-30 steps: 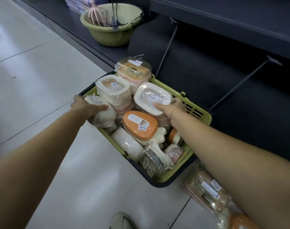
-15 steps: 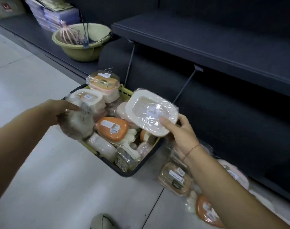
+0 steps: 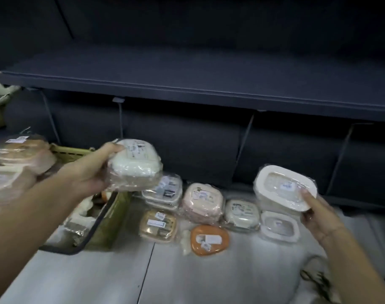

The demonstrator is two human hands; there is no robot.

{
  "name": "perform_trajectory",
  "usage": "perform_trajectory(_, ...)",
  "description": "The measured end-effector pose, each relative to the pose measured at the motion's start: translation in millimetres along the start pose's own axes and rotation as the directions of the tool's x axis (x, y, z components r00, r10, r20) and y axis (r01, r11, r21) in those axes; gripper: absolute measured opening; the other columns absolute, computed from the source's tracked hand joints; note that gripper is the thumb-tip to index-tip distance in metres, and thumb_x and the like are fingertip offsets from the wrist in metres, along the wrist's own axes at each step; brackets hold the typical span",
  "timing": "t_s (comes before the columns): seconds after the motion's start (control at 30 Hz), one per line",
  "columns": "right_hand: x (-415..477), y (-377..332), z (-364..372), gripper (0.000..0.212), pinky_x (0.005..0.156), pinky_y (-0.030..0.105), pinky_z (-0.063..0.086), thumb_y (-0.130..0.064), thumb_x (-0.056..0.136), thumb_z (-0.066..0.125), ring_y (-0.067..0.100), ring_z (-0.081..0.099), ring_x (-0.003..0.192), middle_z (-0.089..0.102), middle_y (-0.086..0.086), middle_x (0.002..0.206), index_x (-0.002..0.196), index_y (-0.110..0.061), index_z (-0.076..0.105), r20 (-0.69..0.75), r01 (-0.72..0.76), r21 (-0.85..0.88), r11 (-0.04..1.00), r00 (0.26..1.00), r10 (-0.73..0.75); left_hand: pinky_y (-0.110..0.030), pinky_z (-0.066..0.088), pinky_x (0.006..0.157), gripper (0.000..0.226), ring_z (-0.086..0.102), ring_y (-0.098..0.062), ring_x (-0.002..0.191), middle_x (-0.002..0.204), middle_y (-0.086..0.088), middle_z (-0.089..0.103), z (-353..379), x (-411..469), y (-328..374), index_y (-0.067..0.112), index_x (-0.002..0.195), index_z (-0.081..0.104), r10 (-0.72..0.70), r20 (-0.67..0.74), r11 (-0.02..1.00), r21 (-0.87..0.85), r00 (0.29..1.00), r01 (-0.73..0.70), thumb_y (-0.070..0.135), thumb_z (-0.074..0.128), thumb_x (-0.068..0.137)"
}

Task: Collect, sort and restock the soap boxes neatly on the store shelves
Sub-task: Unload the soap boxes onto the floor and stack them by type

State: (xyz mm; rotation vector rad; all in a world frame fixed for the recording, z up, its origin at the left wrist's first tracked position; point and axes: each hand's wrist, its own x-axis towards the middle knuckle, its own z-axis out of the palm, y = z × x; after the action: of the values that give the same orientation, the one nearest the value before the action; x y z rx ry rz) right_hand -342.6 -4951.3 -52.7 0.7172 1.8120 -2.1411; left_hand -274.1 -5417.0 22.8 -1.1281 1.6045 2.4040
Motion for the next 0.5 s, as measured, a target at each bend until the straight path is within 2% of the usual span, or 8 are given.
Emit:
perform_trajectory(0.07, 23, 9, -26, 0.035, 0.043, 0.012, 0.044, -0.04, 0.086, 0.068, 0.001, 0.06, 0.056, 0.07, -0.013, 0.073, 0.116, -0.024, 0.063, -0.104, -0.021, 0.032, 0.999, 0.994, 0.025, -0.041, 0.058, 0.071, 0.027, 0.072, -0.029, 0.086, 0.098, -0.015, 0.074, 67, -25, -23, 0.007, 0.11, 0.065, -0.052, 0.109, 0.998, 0.041, 0.993, 0.047, 0.024, 0.057, 0.09)
perform_trajectory(0.1, 35, 19, -41, 0.033, 0.043, 0.014, 0.042, -0.04, 0.09, 0.064, 0.004, 0.056, 0.059, 0.068, -0.012, 0.073, 0.118, -0.022, 0.063, -0.152, -0.045, 0.029, 0.999, 0.987, 0.049, -0.041, 0.057, 0.07, 0.028, 0.071, -0.03, 0.087, 0.098, -0.015, 0.074, 92, -28, -37, 0.006, 0.112, 0.065, -0.066, 0.111, 0.997, 0.033, 0.992, 0.063, 0.022, 0.057, 0.089)
perform_trajectory(0.17, 56, 40, -64, 0.037, 0.048, 0.018, 0.041, -0.041, 0.092, 0.062, 0.009, 0.051, 0.066, 0.066, -0.006, 0.083, 0.121, -0.019, 0.062, -0.224, -0.108, -0.013, 0.994, 0.969, 0.102, -0.041, 0.056, 0.072, 0.036, 0.069, -0.032, 0.097, 0.107, -0.015, 0.073, 125, -22, -69, 0.007, 0.12, 0.064, -0.09, 0.147, 0.996, -0.011, 0.985, 0.093, 0.021, 0.058, 0.087)
perform_trajectory(0.23, 71, 58, -76, 0.039, 0.042, 0.017, 0.043, -0.04, 0.093, 0.061, 0.012, 0.053, 0.07, 0.064, 0.001, 0.098, 0.124, -0.018, 0.061, -0.221, -0.177, -0.079, 0.981, 0.963, 0.156, -0.039, 0.056, 0.069, 0.04, 0.068, -0.032, 0.1, 0.112, -0.015, 0.072, 151, -17, -100, 0.009, 0.124, 0.062, -0.135, 0.133, 0.989, -0.037, 0.982, 0.141, 0.021, 0.057, 0.087)
perform_trajectory(0.3, 82, 70, -79, 0.035, 0.036, 0.012, 0.04, -0.034, 0.096, 0.059, 0.012, 0.053, 0.069, 0.061, 0.006, 0.105, 0.125, -0.015, 0.058, -0.211, -0.23, -0.161, 0.96, 0.958, 0.195, -0.037, 0.058, 0.061, 0.037, 0.071, -0.031, 0.094, 0.11, -0.014, 0.072, 171, -19, -127, 0.01, 0.123, 0.063, -0.203, 0.15, 0.976, -0.047, 0.968, 0.212, 0.023, 0.057, 0.088)
perform_trajectory(0.4, 100, 79, -79, 0.026, 0.05, 0.017, 0.045, -0.028, 0.098, 0.055, 0.012, 0.053, 0.07, 0.06, 0.008, 0.103, 0.121, -0.016, 0.058, -0.192, -0.253, -0.223, 0.941, 0.958, 0.212, -0.039, 0.058, 0.059, 0.037, 0.072, -0.031, 0.091, 0.111, -0.014, 0.072, 181, -12, -154, 0.01, 0.124, 0.062, -0.25, 0.16, 0.957, -0.11, 0.955, 0.269, 0.025, 0.057, 0.091)
perform_trajectory(0.5, 114, 84, -76, 0.024, 0.07, 0.025, 0.049, -0.028, 0.096, 0.059, 0.018, 0.059, 0.081, 0.063, 0.005, 0.103, 0.117, -0.017, 0.059, -0.19, -0.272, -0.248, 0.93, 0.955, 0.229, -0.046, 0.057, 0.08, 0.043, 0.067, -0.033, 0.106, 0.117, -0.014, 0.07, 182, -7, -168, 0.011, 0.123, 0.062, -0.272, 0.136, 0.947, -0.138, 0.953, 0.29, 0.024, 0.066, 0.083)
